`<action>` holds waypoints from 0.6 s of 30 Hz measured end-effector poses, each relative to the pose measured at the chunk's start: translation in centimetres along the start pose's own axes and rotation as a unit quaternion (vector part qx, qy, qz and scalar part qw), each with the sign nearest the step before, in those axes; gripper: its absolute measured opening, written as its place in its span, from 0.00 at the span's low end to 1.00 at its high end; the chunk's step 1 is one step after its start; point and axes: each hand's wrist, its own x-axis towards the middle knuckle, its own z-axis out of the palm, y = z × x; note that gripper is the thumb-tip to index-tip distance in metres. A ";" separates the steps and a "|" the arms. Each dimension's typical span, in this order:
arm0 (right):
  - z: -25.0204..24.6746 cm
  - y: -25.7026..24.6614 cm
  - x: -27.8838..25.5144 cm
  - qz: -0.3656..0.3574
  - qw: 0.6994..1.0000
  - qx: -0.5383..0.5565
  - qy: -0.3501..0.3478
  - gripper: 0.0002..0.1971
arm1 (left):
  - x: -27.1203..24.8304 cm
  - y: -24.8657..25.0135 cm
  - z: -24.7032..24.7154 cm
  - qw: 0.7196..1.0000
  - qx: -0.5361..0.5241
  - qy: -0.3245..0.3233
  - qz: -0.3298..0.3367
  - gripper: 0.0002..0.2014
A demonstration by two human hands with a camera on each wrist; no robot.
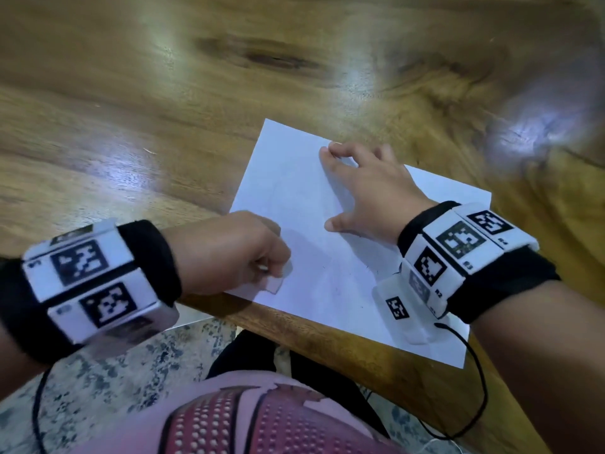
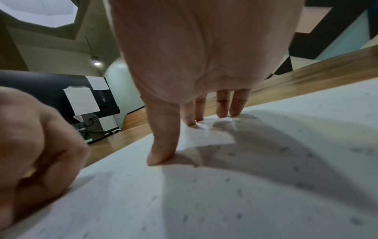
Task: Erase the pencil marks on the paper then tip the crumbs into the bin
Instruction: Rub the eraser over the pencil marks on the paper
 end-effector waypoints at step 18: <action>0.1 0.1 0.1 -0.004 1.000 0.001 0.005 0.48 | 5.4 1.8 -2.7 0.990 0.021 0.141 0.014 0.03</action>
